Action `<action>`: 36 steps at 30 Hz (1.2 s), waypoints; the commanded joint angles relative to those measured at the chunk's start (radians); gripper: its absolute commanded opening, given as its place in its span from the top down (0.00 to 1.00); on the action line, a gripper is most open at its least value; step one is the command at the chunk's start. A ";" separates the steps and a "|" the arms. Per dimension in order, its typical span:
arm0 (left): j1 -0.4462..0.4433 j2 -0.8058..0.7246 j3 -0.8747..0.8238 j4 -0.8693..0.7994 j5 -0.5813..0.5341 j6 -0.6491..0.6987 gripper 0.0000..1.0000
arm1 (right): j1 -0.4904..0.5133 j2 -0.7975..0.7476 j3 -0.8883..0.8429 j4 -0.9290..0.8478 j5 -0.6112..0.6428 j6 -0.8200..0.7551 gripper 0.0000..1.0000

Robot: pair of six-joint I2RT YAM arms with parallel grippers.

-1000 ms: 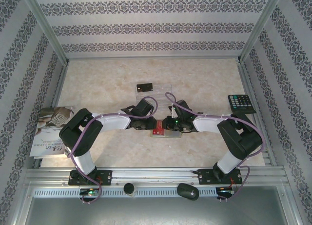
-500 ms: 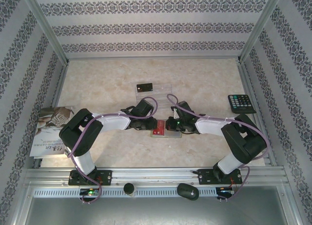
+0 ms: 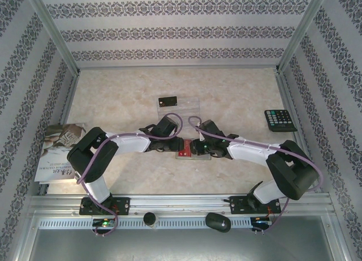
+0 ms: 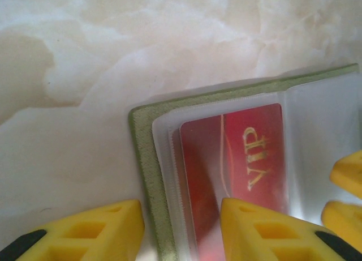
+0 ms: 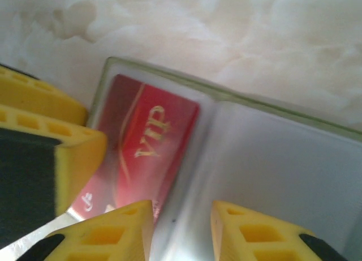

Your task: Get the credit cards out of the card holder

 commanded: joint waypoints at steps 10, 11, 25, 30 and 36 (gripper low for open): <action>-0.012 -0.038 -0.100 0.019 -0.150 0.015 0.56 | 0.036 0.043 0.056 0.027 0.010 -0.075 0.60; -0.010 -0.040 -0.102 0.025 -0.145 0.016 0.56 | 0.035 0.055 0.070 0.011 0.017 -0.071 0.60; -0.010 0.046 -0.061 -0.034 -0.123 0.026 0.57 | 0.082 0.037 0.066 -0.100 0.199 -0.149 0.54; -0.010 0.038 -0.072 -0.025 -0.117 0.017 0.57 | 0.110 0.035 0.062 -0.098 0.214 -0.163 0.53; -0.010 0.031 -0.075 -0.033 -0.121 0.021 0.56 | 0.127 0.058 0.068 -0.117 0.241 -0.168 0.53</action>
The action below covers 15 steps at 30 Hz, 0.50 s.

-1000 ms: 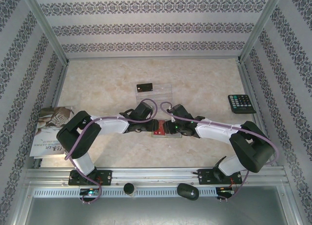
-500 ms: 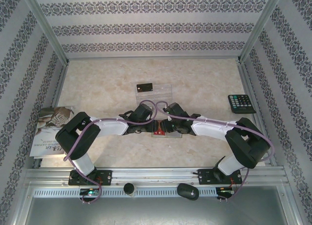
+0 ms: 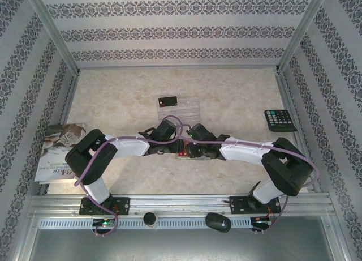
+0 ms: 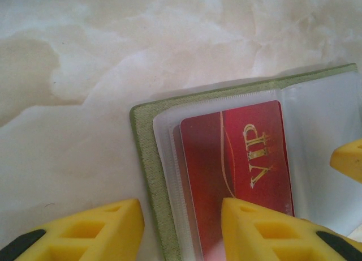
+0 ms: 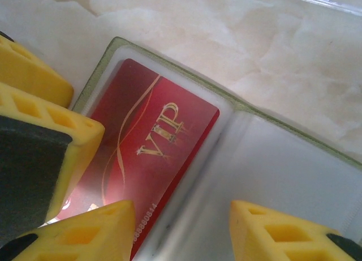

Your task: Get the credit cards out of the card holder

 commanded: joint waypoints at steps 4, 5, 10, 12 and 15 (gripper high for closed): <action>0.010 0.063 -0.030 -0.090 -0.059 0.012 0.56 | 0.012 -0.005 -0.015 -0.031 0.055 -0.011 0.53; 0.009 0.068 -0.029 -0.088 -0.056 0.010 0.56 | 0.011 -0.008 -0.015 -0.031 0.056 -0.009 0.53; 0.010 0.077 -0.027 -0.083 -0.050 0.007 0.57 | 0.012 -0.006 -0.020 -0.033 0.054 -0.007 0.53; 0.010 0.079 -0.026 -0.083 -0.050 0.009 0.57 | 0.013 0.000 -0.021 -0.031 0.052 -0.006 0.53; 0.010 0.083 -0.023 -0.083 -0.046 0.010 0.57 | 0.015 0.015 -0.020 -0.032 0.050 -0.006 0.53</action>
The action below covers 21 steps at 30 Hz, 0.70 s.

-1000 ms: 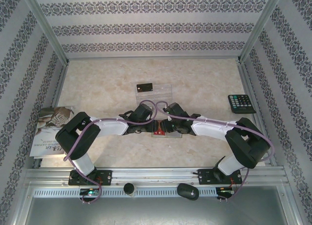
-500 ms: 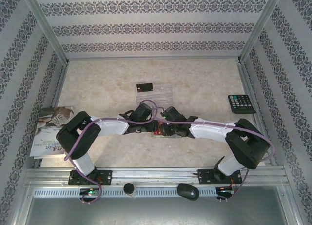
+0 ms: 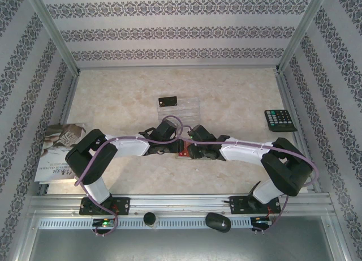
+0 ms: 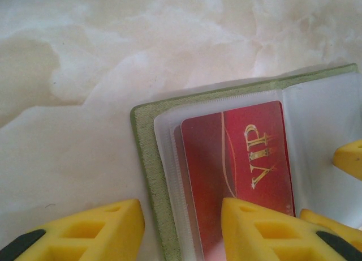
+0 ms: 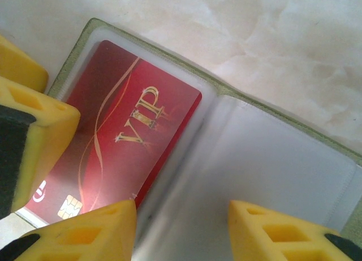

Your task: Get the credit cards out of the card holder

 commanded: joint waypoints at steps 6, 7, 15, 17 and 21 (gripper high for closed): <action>0.010 0.085 -0.022 -0.085 -0.044 0.010 0.57 | 0.013 0.027 -0.007 -0.039 0.066 0.007 0.54; 0.009 0.086 -0.022 -0.085 -0.044 0.009 0.57 | 0.012 0.026 -0.007 -0.048 0.080 0.008 0.54; 0.010 0.087 -0.025 -0.075 -0.039 0.007 0.57 | 0.015 -0.061 -0.021 -0.067 0.103 0.007 0.54; 0.010 0.087 -0.023 -0.075 -0.038 0.007 0.57 | 0.023 -0.087 -0.017 -0.049 0.080 -0.007 0.53; 0.010 0.087 -0.023 -0.073 -0.037 0.005 0.57 | 0.041 -0.077 0.013 -0.051 0.067 -0.019 0.53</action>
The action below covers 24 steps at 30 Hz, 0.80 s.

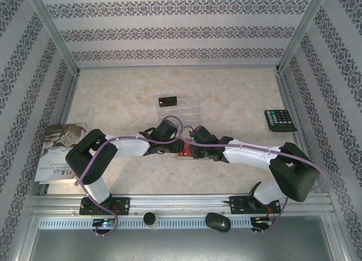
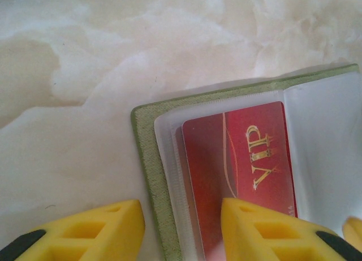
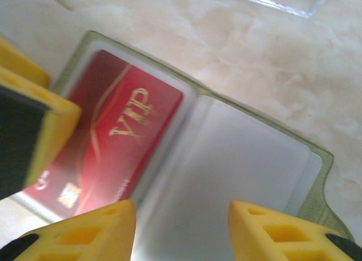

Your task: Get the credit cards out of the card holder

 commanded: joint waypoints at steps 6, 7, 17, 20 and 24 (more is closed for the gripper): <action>0.009 0.081 -0.032 -0.069 -0.038 0.004 0.57 | 0.021 0.048 0.019 0.018 -0.041 -0.012 0.53; 0.008 0.081 -0.033 -0.069 -0.038 0.005 0.57 | 0.024 0.050 0.016 0.025 -0.040 -0.011 0.53; 0.009 0.084 -0.030 -0.069 -0.038 0.004 0.57 | 0.025 0.081 0.021 0.025 -0.037 -0.011 0.53; 0.009 0.085 -0.032 -0.067 -0.036 0.004 0.57 | 0.025 0.098 0.023 0.029 -0.040 -0.009 0.54; 0.008 0.086 -0.030 -0.069 -0.035 0.004 0.57 | 0.025 0.103 0.021 0.035 -0.044 -0.007 0.54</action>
